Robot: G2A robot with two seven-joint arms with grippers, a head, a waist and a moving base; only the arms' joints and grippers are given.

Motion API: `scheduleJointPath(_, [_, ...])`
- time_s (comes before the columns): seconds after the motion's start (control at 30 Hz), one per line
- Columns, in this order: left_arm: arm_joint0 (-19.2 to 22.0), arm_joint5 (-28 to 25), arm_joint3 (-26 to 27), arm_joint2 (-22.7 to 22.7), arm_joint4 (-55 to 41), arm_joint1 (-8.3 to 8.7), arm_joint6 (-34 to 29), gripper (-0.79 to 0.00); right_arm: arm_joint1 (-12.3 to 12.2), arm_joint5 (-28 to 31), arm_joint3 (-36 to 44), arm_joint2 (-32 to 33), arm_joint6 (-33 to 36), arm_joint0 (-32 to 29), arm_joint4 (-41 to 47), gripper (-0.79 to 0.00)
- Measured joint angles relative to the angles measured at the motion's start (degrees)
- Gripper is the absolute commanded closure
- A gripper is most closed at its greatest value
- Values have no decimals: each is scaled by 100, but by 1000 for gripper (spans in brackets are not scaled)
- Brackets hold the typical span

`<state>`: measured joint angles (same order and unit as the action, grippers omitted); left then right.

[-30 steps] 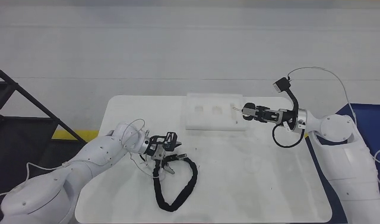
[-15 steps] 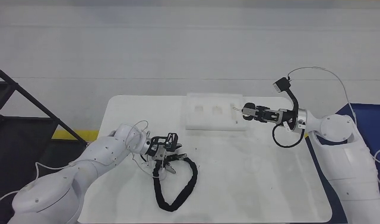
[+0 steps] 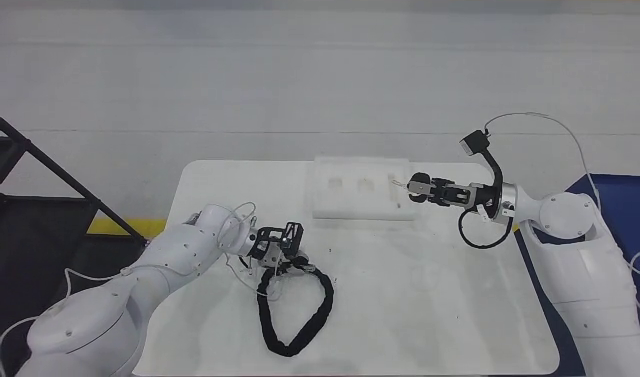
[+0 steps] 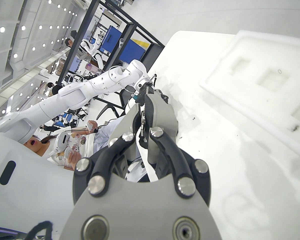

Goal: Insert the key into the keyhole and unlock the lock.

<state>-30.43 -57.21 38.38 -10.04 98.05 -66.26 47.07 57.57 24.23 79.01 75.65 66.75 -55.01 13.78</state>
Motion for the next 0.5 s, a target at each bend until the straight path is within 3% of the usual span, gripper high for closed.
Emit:
scheduleJointPath(0.17, [21,96,233,-60,-193,96,97,0,0,0,0,0,0,0,0,0])
scheduleJointPath(0.5, [110,106,1078,-203,-756,527,106,0,0,0,0,0,0,0,0,0])
